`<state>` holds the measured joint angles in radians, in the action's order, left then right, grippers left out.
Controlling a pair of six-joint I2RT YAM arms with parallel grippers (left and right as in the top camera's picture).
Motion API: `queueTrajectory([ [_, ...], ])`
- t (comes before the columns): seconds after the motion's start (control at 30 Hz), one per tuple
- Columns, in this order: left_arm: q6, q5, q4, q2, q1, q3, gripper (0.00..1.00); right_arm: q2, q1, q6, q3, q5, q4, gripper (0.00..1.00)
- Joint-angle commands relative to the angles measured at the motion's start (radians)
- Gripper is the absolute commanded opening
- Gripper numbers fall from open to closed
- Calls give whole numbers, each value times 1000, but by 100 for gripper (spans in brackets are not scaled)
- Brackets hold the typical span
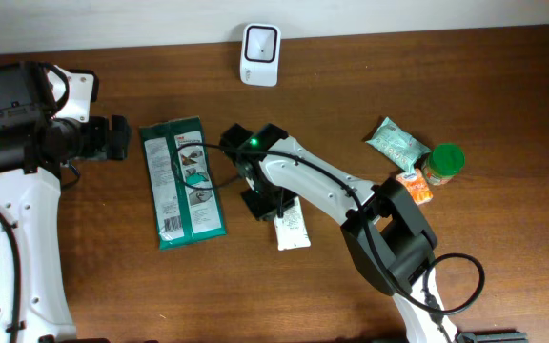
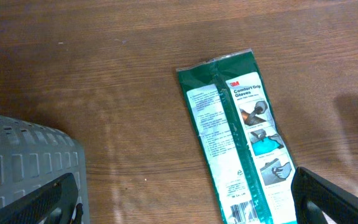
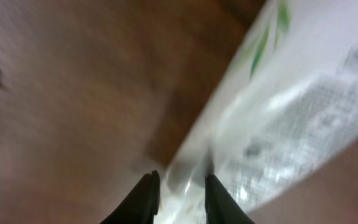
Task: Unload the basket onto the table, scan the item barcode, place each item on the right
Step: 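Grasp the white tube with gold cap using the right gripper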
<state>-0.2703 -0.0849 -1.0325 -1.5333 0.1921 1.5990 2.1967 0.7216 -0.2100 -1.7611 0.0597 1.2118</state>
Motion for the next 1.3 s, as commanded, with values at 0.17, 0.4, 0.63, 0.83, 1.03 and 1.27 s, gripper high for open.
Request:
queueTrajectory([
  [0.17,-16,-4,1,6,3,8,99,47,16,-80,119,49,-150,16],
  [0.4,-16,-4,1,6,3,8,99,-10,-3,15,-50,66,-66,16],
  [0.63,-16,-4,1,6,3,8,99,-79,-139,241,-294,68,163,25],
  [0.83,-16,-3,1,6,3,8,99,-64,-338,508,-204,327,250,54],
  [1.03,-16,-4,1,6,3,8,99,-61,-383,602,86,505,123,64],
  [1.27,-16,-4,1,6,3,8,99,-61,-346,543,265,539,-46,70],
])
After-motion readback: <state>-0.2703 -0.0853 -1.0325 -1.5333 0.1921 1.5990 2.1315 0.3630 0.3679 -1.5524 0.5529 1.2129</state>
